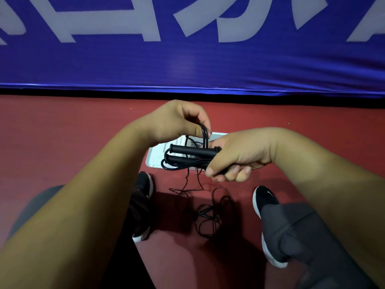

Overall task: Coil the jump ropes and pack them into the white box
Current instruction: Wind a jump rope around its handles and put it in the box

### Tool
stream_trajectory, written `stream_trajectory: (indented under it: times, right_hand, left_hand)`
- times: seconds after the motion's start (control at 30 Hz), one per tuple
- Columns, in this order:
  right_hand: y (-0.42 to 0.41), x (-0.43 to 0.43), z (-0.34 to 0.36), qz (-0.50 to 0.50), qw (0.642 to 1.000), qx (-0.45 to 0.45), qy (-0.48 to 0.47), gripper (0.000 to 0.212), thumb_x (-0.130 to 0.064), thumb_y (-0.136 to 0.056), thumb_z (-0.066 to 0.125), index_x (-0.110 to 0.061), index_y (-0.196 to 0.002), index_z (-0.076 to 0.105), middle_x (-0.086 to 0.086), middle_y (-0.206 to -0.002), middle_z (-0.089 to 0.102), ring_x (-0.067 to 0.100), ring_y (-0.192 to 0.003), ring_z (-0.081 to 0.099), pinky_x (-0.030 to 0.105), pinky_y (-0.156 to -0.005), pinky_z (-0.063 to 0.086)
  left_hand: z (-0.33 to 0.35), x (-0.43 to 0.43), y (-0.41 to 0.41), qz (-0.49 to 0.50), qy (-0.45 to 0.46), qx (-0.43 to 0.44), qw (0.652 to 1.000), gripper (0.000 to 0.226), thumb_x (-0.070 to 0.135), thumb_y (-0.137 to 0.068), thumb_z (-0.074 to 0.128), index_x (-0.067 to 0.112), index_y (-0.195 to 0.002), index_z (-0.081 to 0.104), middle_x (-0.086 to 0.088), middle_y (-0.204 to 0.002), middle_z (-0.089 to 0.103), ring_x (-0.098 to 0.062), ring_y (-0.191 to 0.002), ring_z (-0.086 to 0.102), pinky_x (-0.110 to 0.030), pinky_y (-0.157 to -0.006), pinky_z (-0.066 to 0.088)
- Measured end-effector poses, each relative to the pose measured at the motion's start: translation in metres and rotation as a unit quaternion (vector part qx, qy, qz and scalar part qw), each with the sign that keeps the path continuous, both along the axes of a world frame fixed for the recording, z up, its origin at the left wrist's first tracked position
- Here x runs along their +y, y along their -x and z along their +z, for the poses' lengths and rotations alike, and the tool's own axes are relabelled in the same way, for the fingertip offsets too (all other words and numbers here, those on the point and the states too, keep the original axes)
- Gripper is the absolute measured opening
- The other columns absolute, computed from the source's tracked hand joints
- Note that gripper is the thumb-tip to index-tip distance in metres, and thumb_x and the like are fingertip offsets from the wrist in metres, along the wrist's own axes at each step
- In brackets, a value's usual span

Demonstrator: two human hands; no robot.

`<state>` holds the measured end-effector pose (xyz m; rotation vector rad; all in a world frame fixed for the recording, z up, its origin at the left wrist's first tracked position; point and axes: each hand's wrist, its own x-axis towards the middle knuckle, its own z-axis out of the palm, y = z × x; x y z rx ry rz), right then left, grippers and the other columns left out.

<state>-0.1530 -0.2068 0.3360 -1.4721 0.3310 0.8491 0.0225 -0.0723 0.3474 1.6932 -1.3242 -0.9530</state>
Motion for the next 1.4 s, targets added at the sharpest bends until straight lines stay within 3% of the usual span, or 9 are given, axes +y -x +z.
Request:
stream_trajectory:
  times: [0.1,0.3,0.47,0.63,0.9,1.0,1.1,1.23,1.4]
  right_hand:
    - [-0.003,0.004,-0.005,-0.005,0.999,0.012,0.031,0.010,-0.001,-0.098,0.066,-0.005,-0.091,0.061,0.015,-0.082,0.062,0.011,-0.051,0.031,0.018,-0.037,0.023]
    - [-0.005,0.002,-0.003,-0.040,0.996,-0.010,0.073,0.011,0.003,-0.099,0.061,-0.005,-0.097,0.054,-0.006,-0.055,0.059,0.008,-0.046,0.033,0.021,-0.039,0.021]
    - [-0.011,-0.007,-0.016,-0.109,0.987,-0.011,0.116,0.028,0.003,-0.094,0.060,-0.011,-0.118,0.056,0.016,-0.089,0.072,0.014,-0.053,0.034,0.019,-0.037,0.027]
    - [-0.017,-0.018,-0.029,-0.163,0.967,-0.041,0.194,0.025,0.001,-0.091,0.054,-0.012,-0.112,0.058,0.013,-0.078,0.059,0.016,-0.050,0.036,0.022,-0.044,0.026]
    - [-0.031,-0.019,-0.031,-0.249,0.902,-0.114,0.334,0.020,-0.012,-0.086,0.064,-0.003,-0.103,0.066,0.013,-0.075,0.062,0.026,-0.055,0.054,0.032,-0.051,0.048]
    - [-0.034,-0.017,-0.026,-0.264,0.898,-0.139,0.324,0.016,-0.012,-0.087,0.066,-0.004,-0.101,0.067,0.013,-0.072,0.060,0.024,-0.052,0.053,0.029,-0.048,0.046]
    - [-0.033,-0.020,-0.021,-0.272,0.900,-0.147,0.308,0.014,-0.011,-0.087,0.066,-0.005,-0.100,0.070,0.015,-0.070,0.061,0.020,-0.049,0.049,0.023,-0.043,0.043]
    - [-0.035,-0.022,-0.022,-0.328,0.893,-0.164,0.259,0.020,-0.008,-0.086,0.068,-0.003,-0.105,0.069,0.026,-0.093,0.072,0.020,-0.055,0.044,0.026,-0.044,0.040]
    - [-0.033,-0.032,-0.021,-0.403,0.878,-0.173,0.193,0.020,-0.004,-0.091,0.063,-0.001,-0.111,0.063,0.014,-0.086,0.061,0.014,-0.049,0.037,0.027,-0.044,0.032]
  left_hand:
    - [0.002,-0.001,0.005,0.004,-0.006,0.003,1.000,0.013,-0.006,-0.083,0.079,0.002,-0.094,0.078,-0.018,-0.092,0.077,-0.022,-0.084,0.071,-0.039,-0.083,0.059]
    - [0.007,0.000,0.009,0.024,-0.001,-0.059,0.998,0.017,-0.004,-0.085,0.079,0.011,-0.092,0.082,-0.001,-0.089,0.079,-0.009,-0.081,0.072,-0.021,-0.076,0.055]
    - [0.002,0.003,0.005,0.013,0.025,-0.269,0.963,0.009,0.020,-0.089,0.081,0.028,-0.093,0.082,0.012,-0.087,0.072,-0.004,-0.081,0.067,-0.027,-0.072,0.053]
    - [0.004,0.006,0.010,-0.059,-0.044,-0.341,0.937,0.028,0.026,-0.093,0.062,0.031,-0.115,0.079,0.007,-0.090,0.071,-0.010,-0.079,0.063,-0.032,-0.074,0.050]
    - [-0.013,0.000,0.015,0.079,-0.154,-0.170,0.970,0.003,0.004,-0.098,0.068,0.003,-0.096,0.066,-0.016,-0.091,0.076,-0.018,-0.068,0.078,-0.031,-0.057,0.063]
    - [-0.014,-0.004,0.016,0.132,-0.162,-0.135,0.969,0.018,0.007,-0.094,0.077,-0.002,-0.096,0.061,-0.014,-0.086,0.072,-0.020,-0.066,0.078,-0.029,-0.051,0.060]
    - [-0.011,-0.007,0.019,0.133,-0.167,-0.173,0.962,0.024,0.020,-0.096,0.076,0.007,-0.086,0.058,-0.013,-0.083,0.072,-0.017,-0.065,0.078,-0.041,-0.061,0.066]
    - [-0.008,-0.013,0.028,0.151,-0.193,-0.155,0.957,0.030,0.022,-0.106,0.046,-0.001,-0.094,0.060,-0.021,-0.088,0.069,-0.029,-0.061,0.077,-0.049,-0.067,0.066]
    - [-0.006,-0.015,0.031,0.154,-0.150,-0.034,0.976,0.039,0.035,-0.111,0.048,0.003,-0.104,0.067,-0.014,-0.097,0.078,-0.032,-0.081,0.079,-0.048,-0.077,0.064]
